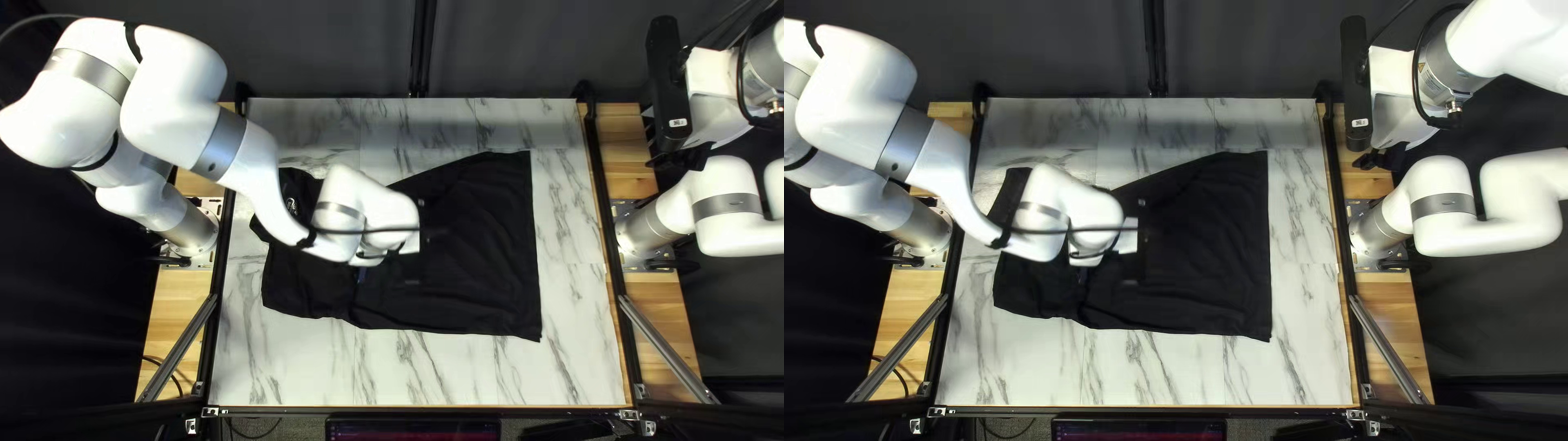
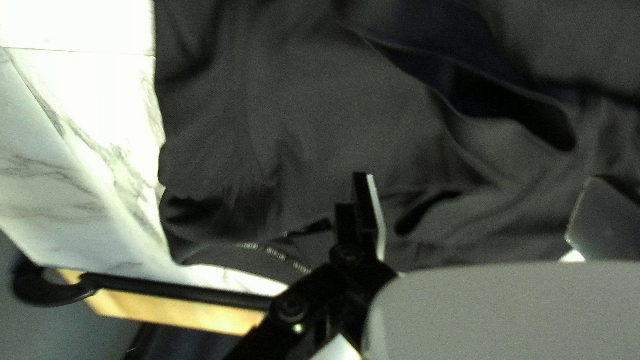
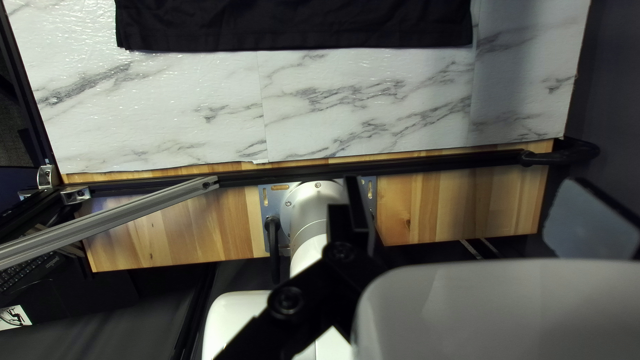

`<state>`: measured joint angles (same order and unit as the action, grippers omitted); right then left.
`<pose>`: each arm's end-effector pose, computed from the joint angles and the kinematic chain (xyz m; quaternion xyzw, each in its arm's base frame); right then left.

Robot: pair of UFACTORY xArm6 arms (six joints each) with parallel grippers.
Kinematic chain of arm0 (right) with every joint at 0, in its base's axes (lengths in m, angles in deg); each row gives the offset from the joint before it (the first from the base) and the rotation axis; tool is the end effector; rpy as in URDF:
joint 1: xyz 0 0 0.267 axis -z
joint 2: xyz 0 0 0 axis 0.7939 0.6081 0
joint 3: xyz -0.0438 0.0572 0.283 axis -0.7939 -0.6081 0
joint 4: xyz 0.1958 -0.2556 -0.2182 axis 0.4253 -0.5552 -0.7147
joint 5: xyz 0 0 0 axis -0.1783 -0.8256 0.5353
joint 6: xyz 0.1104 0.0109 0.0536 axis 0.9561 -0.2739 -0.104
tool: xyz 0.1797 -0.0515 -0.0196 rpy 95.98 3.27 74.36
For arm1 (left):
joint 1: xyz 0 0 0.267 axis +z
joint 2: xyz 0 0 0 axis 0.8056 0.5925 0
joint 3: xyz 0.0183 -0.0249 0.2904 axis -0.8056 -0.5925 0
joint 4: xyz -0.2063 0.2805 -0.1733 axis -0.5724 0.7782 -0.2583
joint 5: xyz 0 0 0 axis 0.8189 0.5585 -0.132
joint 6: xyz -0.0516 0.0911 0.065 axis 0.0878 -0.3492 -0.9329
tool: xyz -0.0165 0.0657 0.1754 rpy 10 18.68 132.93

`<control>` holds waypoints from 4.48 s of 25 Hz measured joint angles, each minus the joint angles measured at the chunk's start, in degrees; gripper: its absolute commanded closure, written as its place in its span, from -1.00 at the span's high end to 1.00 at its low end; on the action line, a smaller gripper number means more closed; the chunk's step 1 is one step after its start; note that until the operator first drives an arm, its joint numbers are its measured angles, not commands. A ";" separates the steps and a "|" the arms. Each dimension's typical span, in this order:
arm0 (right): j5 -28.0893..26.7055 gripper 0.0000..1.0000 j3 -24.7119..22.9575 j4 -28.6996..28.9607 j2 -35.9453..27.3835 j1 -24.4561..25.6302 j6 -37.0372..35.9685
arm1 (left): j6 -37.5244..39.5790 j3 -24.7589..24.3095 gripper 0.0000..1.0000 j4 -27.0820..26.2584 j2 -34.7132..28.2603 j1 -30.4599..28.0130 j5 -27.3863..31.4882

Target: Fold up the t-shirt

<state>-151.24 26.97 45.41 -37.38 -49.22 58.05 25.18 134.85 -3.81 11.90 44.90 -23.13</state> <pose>0.2209 -0.0360 0.3736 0.9966 -0.0157 0.0695 0.0419 0.4259 -0.0501 0.0523 -0.9891 -0.0728 0.1136 0.0585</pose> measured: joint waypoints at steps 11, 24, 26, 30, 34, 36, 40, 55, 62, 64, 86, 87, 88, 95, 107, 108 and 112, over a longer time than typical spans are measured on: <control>0.00 1.00 0.00 0.00 0.00 0.00 0.00 | -2.30 -6.65 1.00 -1.09 2.60 3.90 -20.44; 0.00 1.00 0.00 0.00 0.00 0.00 0.00 | -10.08 -7.52 -0.74 -7.07 5.46 8.11 -24.65; 0.00 1.00 0.00 0.00 0.00 0.00 0.00 | -10.26 -7.53 -0.95 -7.70 5.70 8.25 -24.50; 0.00 1.00 0.00 0.00 0.00 0.00 0.00 | -10.01 -7.71 -1.00 -8.13 5.56 8.15 -24.11; 0.00 1.00 0.00 0.00 0.00 0.00 0.00 | -8.31 -7.92 -1.00 -7.62 3.98 6.76 -22.64; 0.00 1.00 0.00 0.00 0.00 0.00 0.00 | -7.29 -7.80 -1.00 -7.13 3.18 5.85 -21.58; 0.00 1.00 0.00 0.00 0.00 0.00 0.00 | -5.52 -6.54 -0.90 -6.09 1.93 3.98 -18.89; 0.00 1.00 0.00 0.00 0.00 0.00 0.00 | -2.34 3.88 1.00 -6.00 4.48 -1.97 -9.00; 0.00 1.00 0.00 0.00 0.00 0.00 0.00 | -2.83 3.85 1.00 -5.50 4.37 -2.20 -8.98; 0.00 1.00 0.00 0.00 0.00 0.00 0.00 | -3.25 3.53 1.00 -5.82 5.00 -1.95 -10.08; 0.00 1.00 0.00 0.00 0.00 0.00 0.00 | -2.29 1.20 1.00 -7.26 -1.94 -10.40 -7.79; 0.00 1.00 0.00 0.00 0.00 0.00 0.00 | -3.35 -1.12 1.00 -6.62 -4.10 -9.36 -7.33; 0.00 1.00 0.00 0.00 0.00 0.00 0.00 | -4.96 -3.63 1.00 -6.14 -6.24 -7.95 -7.00; 0.00 1.00 0.00 0.00 0.00 0.00 0.00 | -26.27 -16.09 1.00 -3.93 -19.16 0.41 -3.37; 0.00 1.00 0.00 0.00 0.00 0.00 0.00 | -35.46 -17.53 1.00 -2.37 -21.89 1.34 0.64; 0.00 1.00 0.00 0.00 0.00 0.00 0.00 | -35.47 -17.62 1.00 -2.36 -21.97 1.36 0.59; 0.00 1.00 0.00 0.00 0.00 0.00 0.00 | -37.60 -22.83 1.00 0.97 -26.24 3.12 -1.85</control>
<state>-151.24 26.97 45.41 -37.38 -49.22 58.05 -12.42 112.02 -2.85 -14.35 48.02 -24.97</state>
